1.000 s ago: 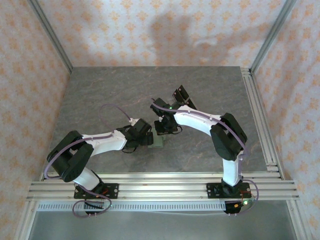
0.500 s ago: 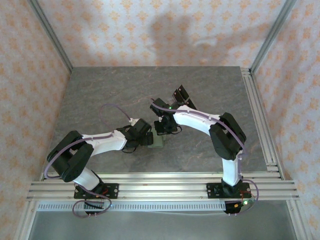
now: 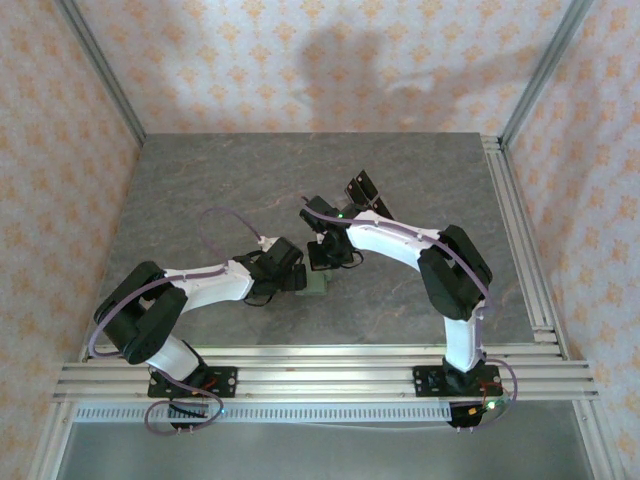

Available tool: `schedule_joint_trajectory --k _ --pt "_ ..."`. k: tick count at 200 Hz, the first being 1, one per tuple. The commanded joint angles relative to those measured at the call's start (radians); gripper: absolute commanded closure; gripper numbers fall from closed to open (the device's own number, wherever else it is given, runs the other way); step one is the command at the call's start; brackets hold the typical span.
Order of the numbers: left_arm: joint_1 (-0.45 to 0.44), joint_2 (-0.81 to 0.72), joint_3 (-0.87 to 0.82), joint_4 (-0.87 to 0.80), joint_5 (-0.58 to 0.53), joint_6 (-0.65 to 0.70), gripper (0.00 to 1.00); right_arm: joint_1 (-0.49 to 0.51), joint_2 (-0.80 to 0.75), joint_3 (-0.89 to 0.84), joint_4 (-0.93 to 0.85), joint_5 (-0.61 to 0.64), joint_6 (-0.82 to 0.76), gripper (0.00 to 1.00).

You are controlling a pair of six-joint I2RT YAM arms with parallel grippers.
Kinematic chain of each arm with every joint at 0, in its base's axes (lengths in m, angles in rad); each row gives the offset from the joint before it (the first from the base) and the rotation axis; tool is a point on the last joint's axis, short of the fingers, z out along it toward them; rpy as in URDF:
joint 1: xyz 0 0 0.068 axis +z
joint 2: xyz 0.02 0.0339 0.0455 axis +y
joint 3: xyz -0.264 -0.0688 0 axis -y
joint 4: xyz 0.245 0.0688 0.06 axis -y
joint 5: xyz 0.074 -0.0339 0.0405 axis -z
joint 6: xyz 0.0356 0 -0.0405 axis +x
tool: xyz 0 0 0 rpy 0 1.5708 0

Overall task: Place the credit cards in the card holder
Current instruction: Close the button on the card holder.

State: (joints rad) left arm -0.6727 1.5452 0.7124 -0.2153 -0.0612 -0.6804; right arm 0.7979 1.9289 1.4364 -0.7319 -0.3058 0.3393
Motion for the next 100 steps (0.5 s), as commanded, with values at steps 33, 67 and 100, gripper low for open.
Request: schedule_joint_trajectory --k 33,67,100 --pt "-0.01 0.057 -0.026 0.023 0.069 0.005 0.05 0.006 0.002 0.034 0.045 -0.056 0.042 1.0" --pt "-0.01 0.056 -0.023 0.021 0.069 0.007 0.05 0.005 0.023 0.046 0.063 -0.072 0.053 1.0" --pt "-0.01 0.052 -0.021 0.016 0.067 0.008 0.05 0.006 0.039 0.044 0.073 -0.081 0.057 1.0"
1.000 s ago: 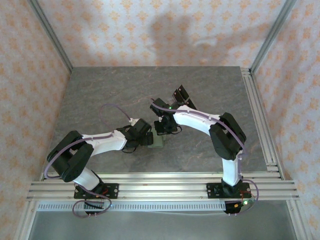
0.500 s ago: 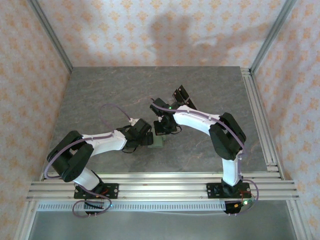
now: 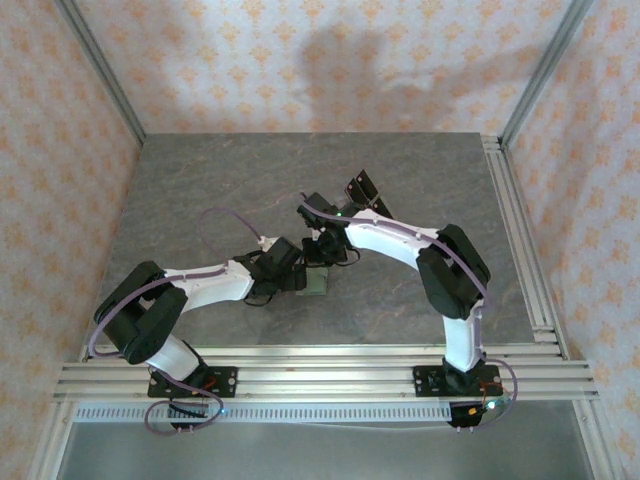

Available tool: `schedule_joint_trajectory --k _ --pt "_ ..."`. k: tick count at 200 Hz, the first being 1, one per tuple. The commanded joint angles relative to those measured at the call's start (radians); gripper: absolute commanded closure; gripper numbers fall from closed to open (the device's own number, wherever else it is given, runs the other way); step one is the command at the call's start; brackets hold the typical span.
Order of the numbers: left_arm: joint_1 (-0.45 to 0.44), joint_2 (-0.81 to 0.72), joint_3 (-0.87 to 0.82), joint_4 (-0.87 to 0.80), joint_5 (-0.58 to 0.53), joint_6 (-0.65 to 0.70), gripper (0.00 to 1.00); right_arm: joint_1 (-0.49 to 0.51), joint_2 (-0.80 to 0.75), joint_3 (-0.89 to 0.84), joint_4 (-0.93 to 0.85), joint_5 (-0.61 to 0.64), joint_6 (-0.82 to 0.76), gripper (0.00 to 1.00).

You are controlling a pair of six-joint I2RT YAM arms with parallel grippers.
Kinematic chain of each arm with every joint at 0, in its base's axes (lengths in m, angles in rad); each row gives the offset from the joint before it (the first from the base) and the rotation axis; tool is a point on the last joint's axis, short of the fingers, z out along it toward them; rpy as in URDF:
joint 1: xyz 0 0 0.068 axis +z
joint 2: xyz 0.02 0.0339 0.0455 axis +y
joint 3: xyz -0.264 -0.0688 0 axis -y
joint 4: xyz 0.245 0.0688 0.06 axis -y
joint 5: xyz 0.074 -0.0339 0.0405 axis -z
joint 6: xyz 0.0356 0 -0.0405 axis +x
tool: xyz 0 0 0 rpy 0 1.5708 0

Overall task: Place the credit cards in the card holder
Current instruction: Close the button on the card holder.

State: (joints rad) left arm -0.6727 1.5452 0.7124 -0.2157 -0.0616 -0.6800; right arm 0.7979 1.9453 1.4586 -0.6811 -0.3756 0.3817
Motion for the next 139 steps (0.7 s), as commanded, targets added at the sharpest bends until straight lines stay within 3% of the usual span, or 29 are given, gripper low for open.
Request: schedule_joint_trajectory --k 1,139 --pt "-0.01 0.052 -0.021 0.016 0.068 0.008 0.05 0.005 0.022 0.021 0.022 -0.01 0.015 1.0" --pt "-0.01 0.06 -0.022 0.021 0.069 0.007 0.05 0.006 0.049 -0.029 0.059 -0.019 0.024 1.0"
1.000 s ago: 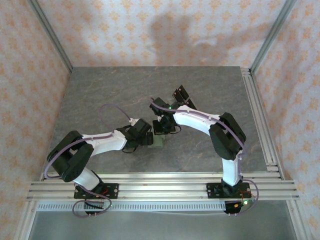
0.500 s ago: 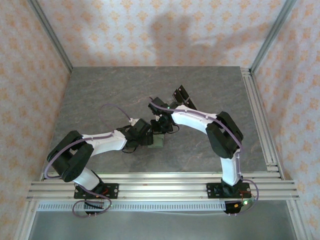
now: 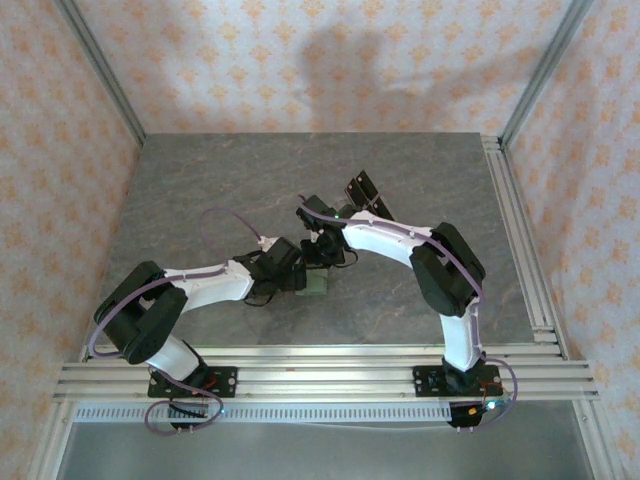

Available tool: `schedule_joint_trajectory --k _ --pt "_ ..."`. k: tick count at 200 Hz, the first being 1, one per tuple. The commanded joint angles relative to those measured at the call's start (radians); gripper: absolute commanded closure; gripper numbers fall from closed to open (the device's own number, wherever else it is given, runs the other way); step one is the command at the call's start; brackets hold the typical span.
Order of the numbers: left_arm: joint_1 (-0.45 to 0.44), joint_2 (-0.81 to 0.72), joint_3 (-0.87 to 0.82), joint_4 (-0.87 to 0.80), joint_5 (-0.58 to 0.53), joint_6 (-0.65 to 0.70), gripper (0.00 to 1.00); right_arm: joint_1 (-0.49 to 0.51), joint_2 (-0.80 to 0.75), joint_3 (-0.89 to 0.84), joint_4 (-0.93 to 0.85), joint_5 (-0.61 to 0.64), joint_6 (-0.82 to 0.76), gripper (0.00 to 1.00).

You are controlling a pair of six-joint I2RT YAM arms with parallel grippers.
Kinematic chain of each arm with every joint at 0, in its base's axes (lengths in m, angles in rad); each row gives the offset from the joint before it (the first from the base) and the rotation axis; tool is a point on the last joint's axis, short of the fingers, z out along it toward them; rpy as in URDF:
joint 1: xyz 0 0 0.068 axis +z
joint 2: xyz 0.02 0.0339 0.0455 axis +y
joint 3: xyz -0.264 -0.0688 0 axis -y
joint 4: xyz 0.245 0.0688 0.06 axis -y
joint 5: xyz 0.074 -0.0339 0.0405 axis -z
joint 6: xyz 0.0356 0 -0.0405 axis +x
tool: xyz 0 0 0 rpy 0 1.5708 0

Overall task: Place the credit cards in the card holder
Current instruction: Close the button on the card holder.

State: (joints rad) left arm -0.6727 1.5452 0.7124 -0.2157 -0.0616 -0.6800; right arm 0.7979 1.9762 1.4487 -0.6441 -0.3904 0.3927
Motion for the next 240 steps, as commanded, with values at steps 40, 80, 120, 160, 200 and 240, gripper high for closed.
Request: schedule_joint_trajectory --k 40,80,120,160,200,240 --pt "-0.01 0.062 -0.021 0.021 0.069 0.008 0.05 0.004 0.026 -0.035 0.033 -0.008 0.015 1.0" --pt "-0.01 0.062 -0.022 0.022 0.069 0.007 0.05 0.004 0.03 -0.052 0.04 -0.007 0.017 1.0" --pt "-0.01 0.062 -0.022 0.02 0.068 0.007 0.05 0.004 0.018 -0.096 0.061 -0.014 0.025 1.0" --pt "-0.01 0.061 -0.021 0.017 0.064 0.004 0.05 0.006 -0.013 -0.166 0.105 -0.005 0.034 1.0" --pt "-0.01 0.066 -0.02 0.015 0.062 0.003 0.05 0.014 -0.07 -0.296 0.23 0.031 0.043 1.0" --pt "-0.01 0.067 -0.013 0.008 0.06 0.002 0.05 0.019 -0.089 -0.383 0.315 0.049 0.054 1.0"
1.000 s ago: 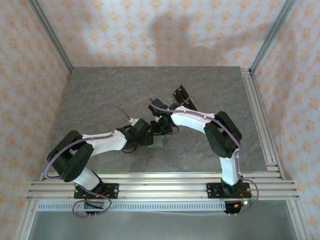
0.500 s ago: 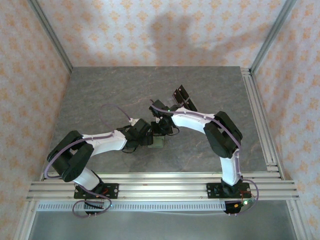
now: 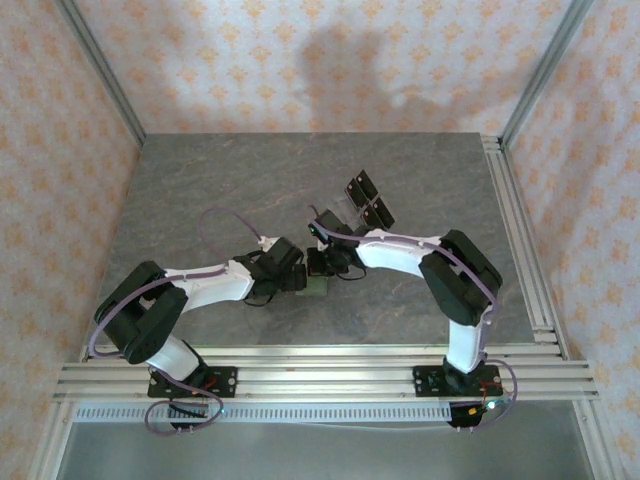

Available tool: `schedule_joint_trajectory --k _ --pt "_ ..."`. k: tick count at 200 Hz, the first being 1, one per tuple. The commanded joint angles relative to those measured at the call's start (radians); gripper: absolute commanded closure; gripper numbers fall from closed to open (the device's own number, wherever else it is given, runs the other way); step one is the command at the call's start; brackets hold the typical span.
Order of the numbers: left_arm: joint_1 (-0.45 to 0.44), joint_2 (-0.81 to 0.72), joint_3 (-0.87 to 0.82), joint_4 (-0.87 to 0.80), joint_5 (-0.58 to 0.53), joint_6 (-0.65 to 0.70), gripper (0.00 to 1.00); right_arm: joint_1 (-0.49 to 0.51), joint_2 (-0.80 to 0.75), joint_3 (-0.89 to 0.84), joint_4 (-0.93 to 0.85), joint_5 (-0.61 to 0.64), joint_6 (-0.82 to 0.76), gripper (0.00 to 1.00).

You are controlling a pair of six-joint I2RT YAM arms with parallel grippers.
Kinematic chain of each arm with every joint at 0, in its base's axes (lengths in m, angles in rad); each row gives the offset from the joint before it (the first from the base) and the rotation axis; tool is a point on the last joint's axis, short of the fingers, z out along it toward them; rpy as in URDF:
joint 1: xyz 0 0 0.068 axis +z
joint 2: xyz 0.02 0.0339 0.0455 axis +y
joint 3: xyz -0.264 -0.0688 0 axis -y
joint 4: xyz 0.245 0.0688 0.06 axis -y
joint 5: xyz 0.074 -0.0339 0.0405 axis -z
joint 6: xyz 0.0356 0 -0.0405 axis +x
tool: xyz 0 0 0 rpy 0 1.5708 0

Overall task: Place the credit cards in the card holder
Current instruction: Close the button on the card holder.

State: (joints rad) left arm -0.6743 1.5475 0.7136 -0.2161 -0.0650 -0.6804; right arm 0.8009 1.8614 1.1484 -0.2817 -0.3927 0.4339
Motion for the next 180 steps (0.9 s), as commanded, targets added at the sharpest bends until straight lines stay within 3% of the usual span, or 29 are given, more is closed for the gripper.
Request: schedule_joint_trajectory --k 1,180 --pt "-0.008 0.065 -0.014 0.008 0.064 0.002 0.05 0.016 0.027 -0.084 -0.045 0.053 0.014 1.0" --pt "-0.008 0.065 -0.011 -0.011 0.047 -0.004 0.05 0.069 0.059 -0.372 0.184 0.144 0.049 1.0"
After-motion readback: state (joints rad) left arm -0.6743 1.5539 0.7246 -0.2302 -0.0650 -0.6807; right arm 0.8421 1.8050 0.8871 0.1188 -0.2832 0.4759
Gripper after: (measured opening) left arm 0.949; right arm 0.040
